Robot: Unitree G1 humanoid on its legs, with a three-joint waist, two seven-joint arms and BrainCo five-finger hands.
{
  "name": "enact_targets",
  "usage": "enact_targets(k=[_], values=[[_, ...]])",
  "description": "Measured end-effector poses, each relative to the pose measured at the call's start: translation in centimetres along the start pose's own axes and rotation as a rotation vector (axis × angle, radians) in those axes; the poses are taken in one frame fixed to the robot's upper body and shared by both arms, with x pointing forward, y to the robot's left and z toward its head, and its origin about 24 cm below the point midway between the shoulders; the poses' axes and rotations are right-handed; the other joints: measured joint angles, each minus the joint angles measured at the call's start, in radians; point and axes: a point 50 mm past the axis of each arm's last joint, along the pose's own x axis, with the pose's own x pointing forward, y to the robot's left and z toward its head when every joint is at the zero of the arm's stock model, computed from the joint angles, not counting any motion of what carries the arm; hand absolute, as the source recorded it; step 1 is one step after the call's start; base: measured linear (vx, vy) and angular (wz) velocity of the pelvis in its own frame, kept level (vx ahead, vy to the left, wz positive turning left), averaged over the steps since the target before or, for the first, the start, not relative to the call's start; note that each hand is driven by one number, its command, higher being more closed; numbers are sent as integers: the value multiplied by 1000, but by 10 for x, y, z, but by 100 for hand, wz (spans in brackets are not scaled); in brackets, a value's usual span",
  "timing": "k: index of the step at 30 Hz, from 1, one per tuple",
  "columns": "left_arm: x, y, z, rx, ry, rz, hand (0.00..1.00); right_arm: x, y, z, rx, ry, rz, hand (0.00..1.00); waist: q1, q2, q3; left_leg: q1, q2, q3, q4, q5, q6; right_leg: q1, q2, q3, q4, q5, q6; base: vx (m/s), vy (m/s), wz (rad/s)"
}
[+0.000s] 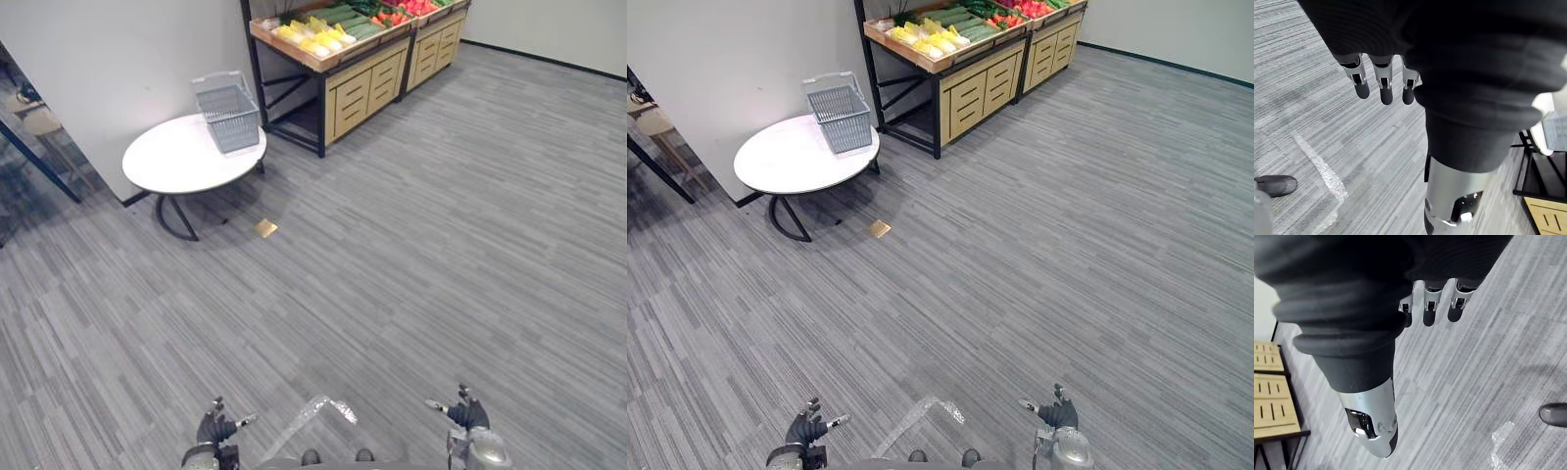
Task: Pick vegetable in the basket
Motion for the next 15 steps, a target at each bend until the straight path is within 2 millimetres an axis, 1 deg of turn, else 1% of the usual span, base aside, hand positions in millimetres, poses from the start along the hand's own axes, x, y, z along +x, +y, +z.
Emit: enact_targets(k=[2,4,6,9,13,15], values=[[1,1,8,0,-37,0,0,3,-2,9,-49,-32,5,0,0,-4,13,4,-3,3,-3,-1,0,8,-2,5,-3,0,0,83,19,-7],[1,1,12,-3,-55,-1,0,3,-3,14,-57,-56,6,0,0,-4,23,11,-4,3,-3,-1,1,16,-4,5,-4,0,0,57,19,-1],[1,4,14,-12,-63,9,0,4,-4,17,-69,-69,14,0,-1,-4,23,15,-5,2,-3,-2,2,18,-4,5,-3,0,0,18,9,-1],[2,6,22,-17,-100,15,0,3,-2,24,-89,-106,39,0,-1,-2,24,15,-6,-6,-2,-2,2,19,-5,-2,-1,-1,1,-18,-5,6],[1,5,21,-20,-100,15,0,2,-3,31,-87,-138,36,0,-1,-1,24,16,-8,-11,-1,-2,2,15,-8,-14,2,-8,5,-75,-17,5],[-2,5,20,-28,-104,15,0,2,-4,31,-88,-142,34,0,-2,-1,24,16,-8,-12,-1,-2,2,13,-8,-15,3,-19,19,-77,-14,3]])
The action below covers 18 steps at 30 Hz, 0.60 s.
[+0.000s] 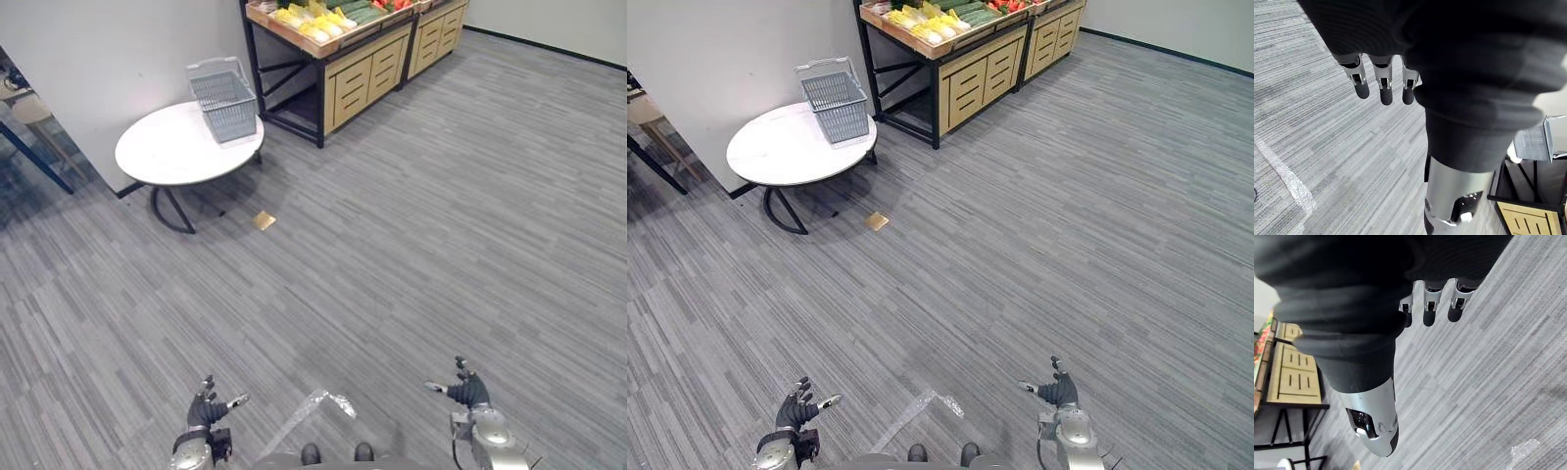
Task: Pick vegetable in the basket
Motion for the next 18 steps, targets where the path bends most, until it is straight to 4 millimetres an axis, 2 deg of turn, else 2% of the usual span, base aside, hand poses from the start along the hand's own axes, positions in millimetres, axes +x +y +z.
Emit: enact_targets(k=[3,5,8,11,13,15,16,18], values=[[-1,0,-2,-4,5,4,0,0,0,0,1,-1,-2,0,1,1,1,-12,1,0,1,-6,-3,-10,0,-1,-1,-6,-5,-71,-8,1],[-1,0,2,-8,-9,5,0,1,0,6,4,-22,-4,0,3,2,3,-42,5,7,18,-14,7,-32,0,-4,-1,-5,-3,-32,2,-12],[-2,2,6,-18,-32,24,0,7,1,21,17,-67,-7,0,6,3,14,-101,19,27,111,-71,8,-56,3,2,0,-3,3,31,18,-20],[-2,1,14,-51,-65,25,0,11,1,31,14,-92,-14,0,24,16,19,-154,45,52,215,-146,11,-95,16,24,58,-41,22,80,36,-29],[-1,-1,21,-71,-92,24,0,13,0,36,10,-104,-21,0,26,21,28,-177,55,63,285,-203,29,-162,13,24,217,-107,49,152,72,-25],[-1,-3,21,-83,-95,33,0,16,5,43,-8,-120,-3,0,27,32,39,-166,61,67,315,-234,35,-254,6,3,447,-138,60,190,96,-16],[0,-4,25,-83,-104,34,0,16,9,46,-9,-128,11,0,12,28,61,-116,53,66,311,-259,46,-322,-17,-35,631,-174,60,183,83,7],[0,-3,25,-83,-106,38,0,16,10,46,-8,-129,14,0,9,23,68,-73,43,62,310,-288,43,-360,-36,-68,680,-209,44,296,106,8]])
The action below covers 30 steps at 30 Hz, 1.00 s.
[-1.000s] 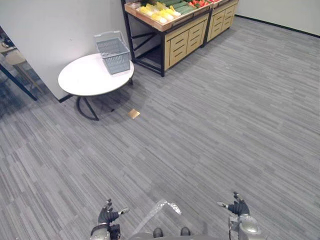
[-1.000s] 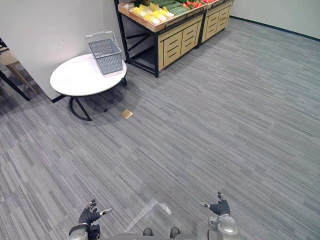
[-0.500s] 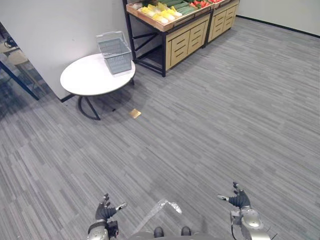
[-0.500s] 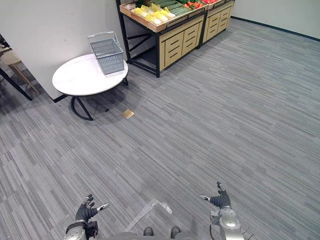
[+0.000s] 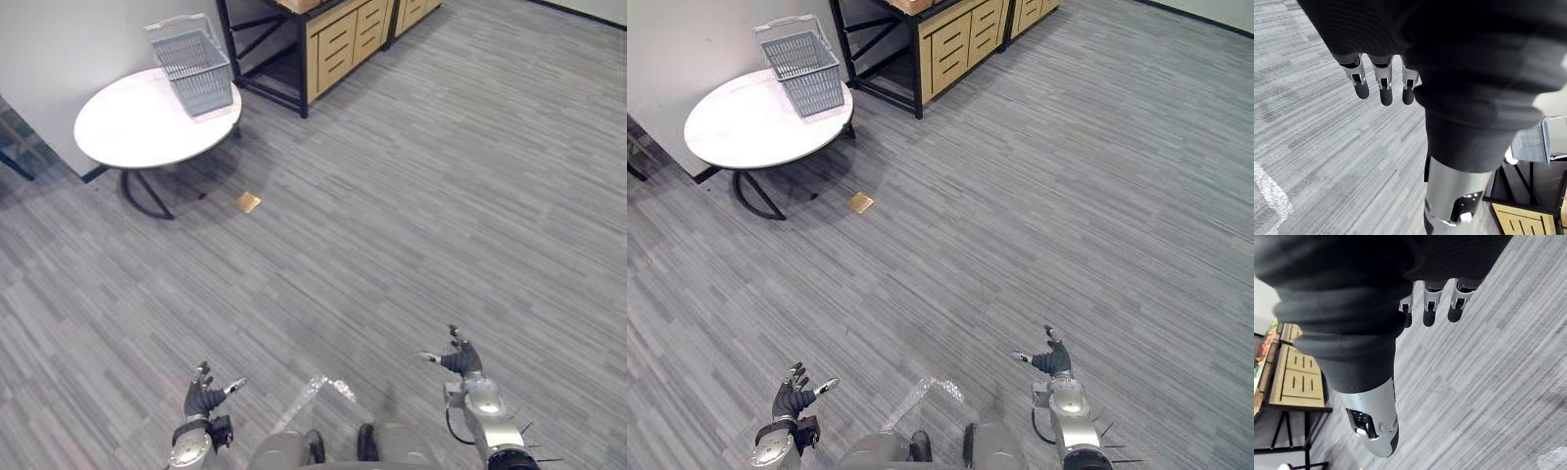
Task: Pick vegetable in the basket
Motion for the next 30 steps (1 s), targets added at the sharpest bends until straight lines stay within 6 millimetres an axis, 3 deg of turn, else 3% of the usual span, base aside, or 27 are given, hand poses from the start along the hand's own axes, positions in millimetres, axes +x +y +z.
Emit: enact_targets(k=[3,5,7,8,9,10,11,13,14,15,16,17,18,19,21,22,23,24,26,27,29,30], values=[[3,-3,7,2,-22,4,0,0,4,10,-4,-42,16,0,-14,5,5,75,-7,-44,-64,-24,-9,-96,-5,-46,-142,12,-4,420,78,34],[12,-14,24,-9,-73,-23,0,1,1,12,-2,-51,8,0,-33,4,28,159,3,-107,-134,-16,-32,-137,17,-48,-394,162,-18,567,-18,87],[14,-17,29,-12,-87,-29,0,0,1,12,-3,-50,10,0,-48,-3,38,221,8,-178,-155,-29,-63,-149,19,-35,-521,282,-27,719,-123,106],[14,-16,27,-7,-83,-28,0,-2,2,11,-1,-53,13,0,-58,-12,38,260,9,-221,-147,-44,-87,-148,22,-10,-530,390,-77,680,-166,103],[13,-18,24,-11,-72,-31,0,-4,0,8,-6,-44,10,0,-65,-1,38,271,21,-239,-126,-47,-93,-149,19,-11,-490,465,-119,547,-170,61],[12,-25,20,-29,-56,-40,0,-1,-3,12,-13,-52,5,0,-60,50,42,252,66,-250,-59,-39,-106,-151,51,-45,-432,415,-129,523,-165,33],[12,-25,20,-33,-57,-40,0,0,1,16,-4,-64,13,0,-62,57,40,197,78,-249,55,1,-161,-146,56,-62,-403,355,-150,786,-277,19],[11,-24,15,-34,-34,-36,0,1,9,19,-3,-73,41,0,-59,67,46,45,113,-218,406,258,-176,-45,86,-77,-436,290,-169,816,-291,19],[10,-24,12,-35,-24,-35,0,0,13,19,0,-74,56,0,-46,68,55,-14,169,-174,586,275,-174,42,108,-77,-490,281,-179,674,-209,10],[10,-26,11,-37,-20,-39,0,-1,18,19,25,-75,62,0,-32,56,66,-108,238,-88,788,232,-106,173,126,-71,-566,269,-195,618,-179,5],[10,-26,11,-39,-19,-40,0,0,20,20,34,-79,64,0,-26,48,71,-143,251,-61,828,219,-86,216,126,-67,-593,264,-199,1057,-178,-2],[10,-26,10,-39,-18,-39,0,2,21,27,64,-105,62,0,14,34,79,-374,233,8,636,148,-69,368,105,-42,-686,200,-176,996,-75,-7],[10,-26,10,-40,-17,-39,0,1,21,25,64,-98,62,0,23,26,86,-405,200,10,454,149,-70,399,87,-40,-685,176,-159,949,22,-17],[8,-26,7,-44,-9,-38,0,1,20,25,64,-97,58,0,30,26,85,-394,165,10,213,188,-104,424,75,-42,-685,155,-129,568,118,-20],[6,-25,2,-43,9,-35,0,2,19,25,70,-96,51,0,47,30,91,-395,138,10,-78,283,-101,492,50,-31,-689,88,-104,546,190,-15],[6,-25,2,-44,11,-32,0,2,18,25,73,-95,45,0,50,33,88,-392,134,14,-149,305,-109,511,45,-29,-689,69,-92,531,232,-7],[5,-23,0,-41,16,-26,0,2,17,25,70,-97,42,0,55,32,85,-386,141,21,-193,368,-125,548,39,-18,-690,26,-73,532,254,-1],[7,-19,-1,-42,25,-12,0,1,20,24,66,-94,45,0,62,3,76,-389,114,41,-143,431,-65,571,5,-16,-669,-13,-75,533,254,3],[6,-19,-1,-60,26,0,0,-1,23,23,59,-96,56,0,67,-32,50,-423,77,58,-66,406,-14,552,-46,-16,-597,-29,-51,589,257,25],[6,-20,-2,-59,31,-3,0,-1,24,24,55,-100,56,0,72,-40,44,-428,61,63,1,361,15,530,-70,-13,-490,-33,-37,741,307,44],[6,-18,-5,-53,42,1,0,-2,24,21,44,-94,57,0,71,-47,41,-394,21,40,45,280,29,435,-107,15,-191,22,66,603,259,55],[6,-16,-5,-42,48,2,0,-2,26,20,41,-90,61,0,62,-50,42,-344,-11,12,45,241,38,353,-119,64,37,143,156,578,231,76]])
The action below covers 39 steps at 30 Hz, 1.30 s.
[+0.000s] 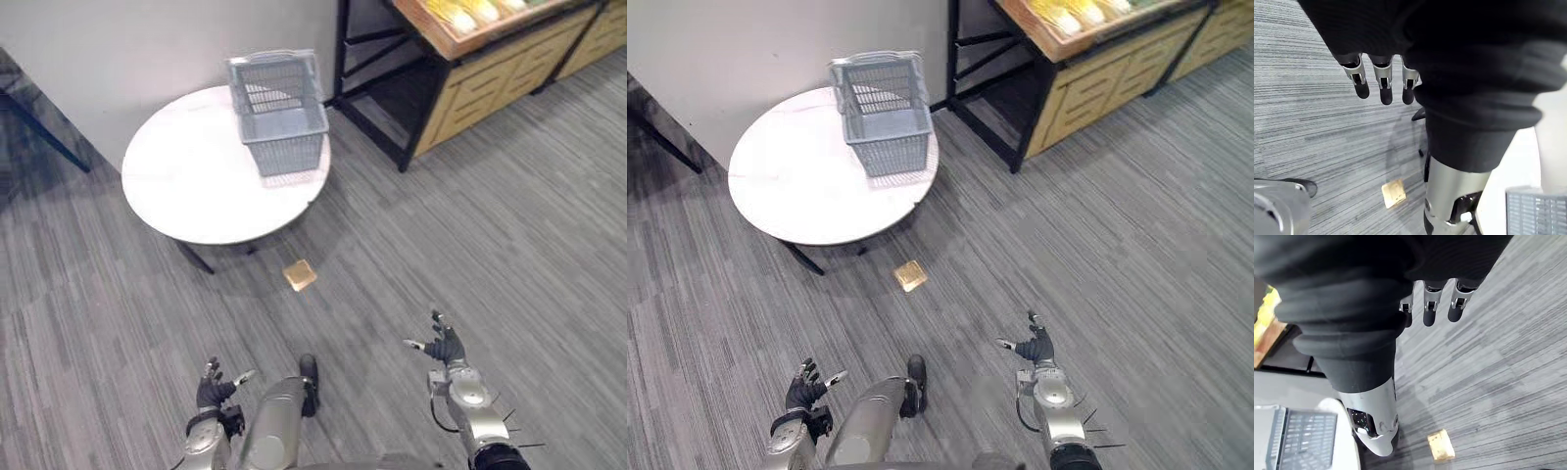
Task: Pick vegetable in the basket
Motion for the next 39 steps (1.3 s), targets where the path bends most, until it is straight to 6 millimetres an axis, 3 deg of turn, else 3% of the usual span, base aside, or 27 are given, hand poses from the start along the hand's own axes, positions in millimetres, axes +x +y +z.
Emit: enact_targets(k=[1,2,3,4,6,7,9,10,11,12,13,14,15,16,18,19,20,22,23,24,25,26,27,30,33,35,39], values=[[0,3,0,9,3,4,0,0,4,0,-9,0,16,0,-10,-1,1,69,-24,-27,-5,-32,7,-77,2,22,213,-2,-18,918,289,87],[-3,6,-6,17,18,9,0,-1,14,1,-34,-10,58,0,-15,14,4,234,-34,-59,-59,-78,28,-166,8,-25,335,-77,-139,915,223,70],[-4,7,-7,28,23,7,0,-2,18,2,-48,-21,81,0,-18,30,-3,309,-31,-77,-105,-85,29,-231,14,-83,298,-116,-171,874,158,74],[-4,8,-8,42,22,0,0,-3,20,6,-49,-41,96,0,-31,31,-15,350,-31,-107,-133,-92,30,-295,22,-131,217,-141,-190,539,44,69],[-2,4,-3,50,8,-15,0,-2,21,16,-41,-83,98,0,-49,41,-11,415,-31,-166,-160,-111,24,-392,61,-146,17,-145,-181,609,-30,82],[0,0,0,55,-2,-28,0,-2,20,19,-40,-97,96,0,-59,30,-17,440,-31,-191,-175,-114,20,-414,83,-129,-141,-115,-173,783,-84,108],[2,-5,4,66,-16,-44,0,-1,20,20,-38,-97,94,0,-66,14,-17,518,-38,-246,-208,-145,-33,-412,126,-55,-529,56,-163,697,-128,93],[2,-4,4,72,-14,-45,0,-2,21,19,-36,-94,98,0,-65,2,-21,535,-44,-256,-205,-158,-54,-412,130,-38,-572,96,-169,632,-191,90],[-1,2,-1,93,0,-38,0,-4,23,15,-29,-81,100,0,-75,-26,-40,567,-61,-287,-184,-193,-79,-412,122,-1,-568,131,-200,528,-196,107],[-1,0,-4,94,9,-43,0,-5,19,12,-34,-72,90,0,-87,-17,-48,578,-53,-317,-145,-222,-83,-411,124,10,-512,242,-236,786,-303,119],[-2,-3,-9,87,33,-48,0,-5,13,12,-47,-68,81,0,-82,27,-61,553,-8,-335,-56,-229,-97,-407,152,-30,-468,204,-256,649,-254,79],[-3,-3,-11,84,39,-49,0,-6,13,10,-48,-66,80,0,-82,38,-63,525,7,-332,20,-221,-111,-390,164,-44,-476,187,-266,727,-290,59],[-3,-5,-12,76,42,-51,0,-7,14,15,-46,-88,85,0,-83,59,-61,436,37,-308,232,-174,-184,-332,196,-71,-515,173,-288,578,-216,29],[-6,-5,-16,70,54,-52,0,-9,20,22,-33,-121,97,0,-67,68,-59,353,95,-268,434,-103,-227,-255,232,-74,-572,164,-308,551,-198,15],[-8,-5,-20,69,66,-54,0,-11,26,29,-3,-151,102,0,-61,62,-55,290,163,-188,583,-112,-213,-159,256,-78,-618,150,-327,496,-156,-7],[-9,-7,-21,68,69,-61,0,-12,28,38,10,-188,102,0,-57,48,-52,256,196,-131,601,-129,-186,-100,256,-69,-648,142,-337,516,-147,-17],[-8,-12,-19,72,63,-79,0,-12,28,47,2,-232,98,0,-43,41,-53,217,210,-88,550,-145,-159,-66,248,-52,-676,141,-338,390,-91,-26],[-7,-16,-16,74,50,-89,0,-11,27,59,-11,-280,93,0,-40,40,-52,174,212,-71,417,-156,-142,-50,236,-38,-693,141,-338,270,-1,-38],[-6,-18,-15,83,45,-94,0,-8,25,66,-32,-309,85,0,-41,42,-52,164,210,-70,224,-148,-155,-39,222,-27,-702,134,-326,245,53,-34],[-6,-19,-15,86,45,-96,0,-8,24,68,-44,-319,79,0,-42,45,-51,166,206,-77,146,-129,-172,-34,217,-24,-703,126,-314,250,100,-24],[-7,-22,-16,89,46,-109,0,-9,17,73,-79,-346,59,0,-46,69,-50,172,205,-95,10,-33,-201,-22,222,-24,-703,112,-293,130,101,-9],[-8,-24,-17,90,48,-116,0,-9,13,76,-106,-362,52,0,-46,91,-51,172,212,-111,-33,46,-205,-15,232,-22,-703,107,-285,160,216,-1],[-8,-24,-17,104,47,-123,0,-9,9,83,-163,-394,47,0,-44,99,-49,198,202,-111,-82,36,-199,-5,223,-20,-699,93,-266,117,199,4],[-9,-16,-19,136,49,-114,0,-6,13,100,-258,-470,52,0,-42,72,-50,247,150,-106,-199,73,-171,-15,169,-19,-678,69,-229,72,133,17],[-9,-6,-20,182,46,-106,0,-1,25,129,-392,-596,61,0,-38,72,-50,253,111,-105,-249,91,-148,-36,133,-22,-665,56,-208,44,134,13],[-8,0,-19,203,42,-97,0,5,31,145,-462,-652,40,0,-13,71,-50,250,93,-109,-271,102,-134,-48,117,-24,-667,56,-199,33,94,8],[-7,4,-17,219,30,-91,0,22,37,165,-578,-679,17,0,6,65,-45,234,62,-122,-323,142,-116,-79,92,-40,-669,57,-182,37,67,18]])
